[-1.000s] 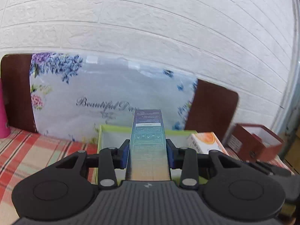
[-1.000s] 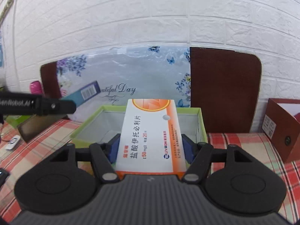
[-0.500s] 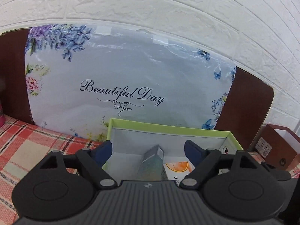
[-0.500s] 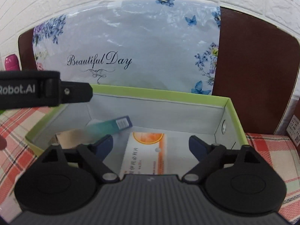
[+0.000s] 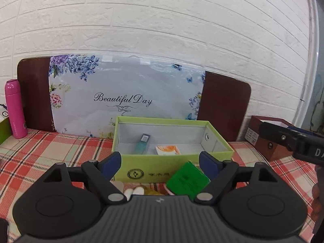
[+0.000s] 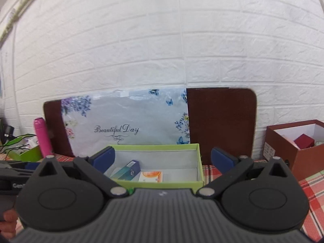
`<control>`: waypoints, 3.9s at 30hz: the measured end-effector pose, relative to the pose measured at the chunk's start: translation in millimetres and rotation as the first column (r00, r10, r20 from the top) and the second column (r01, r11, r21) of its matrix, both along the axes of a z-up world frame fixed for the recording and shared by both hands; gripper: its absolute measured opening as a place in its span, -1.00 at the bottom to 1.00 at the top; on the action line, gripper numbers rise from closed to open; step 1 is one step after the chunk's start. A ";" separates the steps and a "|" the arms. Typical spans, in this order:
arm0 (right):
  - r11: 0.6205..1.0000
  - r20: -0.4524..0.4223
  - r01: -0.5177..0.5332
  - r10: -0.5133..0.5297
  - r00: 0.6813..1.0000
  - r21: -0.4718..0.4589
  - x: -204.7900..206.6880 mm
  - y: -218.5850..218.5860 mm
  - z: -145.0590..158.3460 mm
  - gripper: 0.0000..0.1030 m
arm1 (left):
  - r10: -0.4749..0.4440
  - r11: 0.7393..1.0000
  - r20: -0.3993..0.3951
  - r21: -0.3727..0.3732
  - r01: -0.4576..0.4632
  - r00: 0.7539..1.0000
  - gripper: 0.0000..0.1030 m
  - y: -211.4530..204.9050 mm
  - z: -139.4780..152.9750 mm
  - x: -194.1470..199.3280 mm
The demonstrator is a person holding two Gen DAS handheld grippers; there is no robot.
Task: Organize objects
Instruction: 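Grasp the yellow medicine box with the left gripper while the right grasps the clear cup, then drop the yellow box into the green box with the left gripper while the right drops the cup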
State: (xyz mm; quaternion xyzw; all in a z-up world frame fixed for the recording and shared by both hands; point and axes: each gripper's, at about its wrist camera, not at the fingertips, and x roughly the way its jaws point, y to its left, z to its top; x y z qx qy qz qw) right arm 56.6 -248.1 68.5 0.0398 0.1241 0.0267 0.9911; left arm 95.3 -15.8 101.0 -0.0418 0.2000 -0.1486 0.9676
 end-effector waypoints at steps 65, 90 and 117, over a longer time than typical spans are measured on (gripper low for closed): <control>0.991 -0.273 0.136 -0.135 0.953 -0.016 -136.0 -66.3 -126.6 1.00 | -0.217 0.957 -0.290 0.123 0.261 0.932 0.51 -88.3 -114.7 -73.4; 0.987 -0.258 0.145 -0.122 0.958 0.071 -117.3 -66.7 -115.8 0.31 | -0.292 0.938 -0.276 0.103 0.330 0.916 0.35 -84.5 -112.1 -68.4; 0.987 -0.079 -0.118 0.110 0.991 -0.110 84.4 -6.7 -43.5 0.32 | -0.095 0.988 -0.050 -0.126 0.088 0.994 0.35 -14.8 11.6 114.4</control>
